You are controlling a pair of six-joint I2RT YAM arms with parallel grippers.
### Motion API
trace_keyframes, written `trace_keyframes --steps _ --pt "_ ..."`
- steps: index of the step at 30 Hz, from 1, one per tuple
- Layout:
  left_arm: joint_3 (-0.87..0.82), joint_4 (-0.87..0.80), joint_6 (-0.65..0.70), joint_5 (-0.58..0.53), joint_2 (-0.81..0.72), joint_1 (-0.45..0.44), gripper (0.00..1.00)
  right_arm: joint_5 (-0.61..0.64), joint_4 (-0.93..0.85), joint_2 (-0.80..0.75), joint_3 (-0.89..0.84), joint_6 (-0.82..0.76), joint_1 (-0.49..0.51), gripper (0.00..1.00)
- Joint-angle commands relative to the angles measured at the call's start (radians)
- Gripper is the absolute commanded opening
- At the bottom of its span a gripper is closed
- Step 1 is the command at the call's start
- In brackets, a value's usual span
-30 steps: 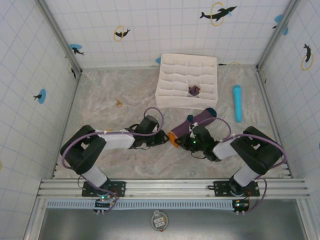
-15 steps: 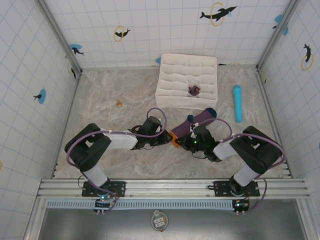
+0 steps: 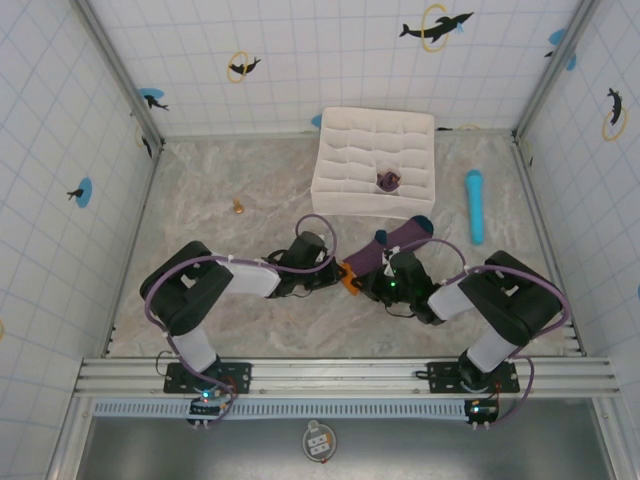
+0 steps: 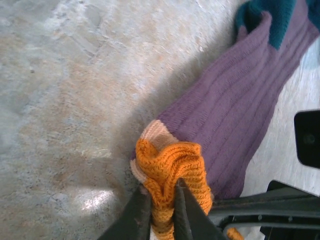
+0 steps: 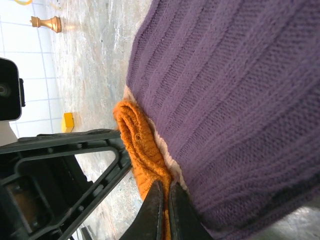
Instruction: Roll the socks
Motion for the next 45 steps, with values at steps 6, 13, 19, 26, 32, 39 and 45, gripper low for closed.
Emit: trace_keyframes --steps 6,13,19,26,32,39,45 --pt "0.035 -0.251 0.019 -0.102 -0.002 -0.006 0.0 0.057 -0.277 -0.072 0.044 -0.189 0.019 0.19" --pt "0.105 -0.429 0.047 -0.126 -0.042 -0.006 0.0 0.219 -0.605 -0.267 0.164 -0.409 0.067 0.5" --pt "0.165 -0.556 0.045 -0.092 -0.041 0.003 0.0 0.449 -0.77 -0.379 0.222 -0.634 0.202 0.69" --pt "0.243 -0.691 0.056 -0.047 -0.031 0.025 0.0 0.735 -0.775 -0.36 0.242 -0.845 0.421 0.72" --pt "0.257 -0.731 0.058 0.007 -0.027 0.047 0.0 0.976 -0.664 -0.261 0.245 -1.001 0.593 0.72" --pt "0.267 -0.751 0.068 0.031 -0.019 0.049 0.0 1.143 -0.525 -0.096 0.296 -1.137 0.708 0.7" --pt "0.267 -0.761 0.068 0.049 -0.019 0.051 0.0 1.218 -0.496 0.058 0.382 -1.193 0.731 0.68"
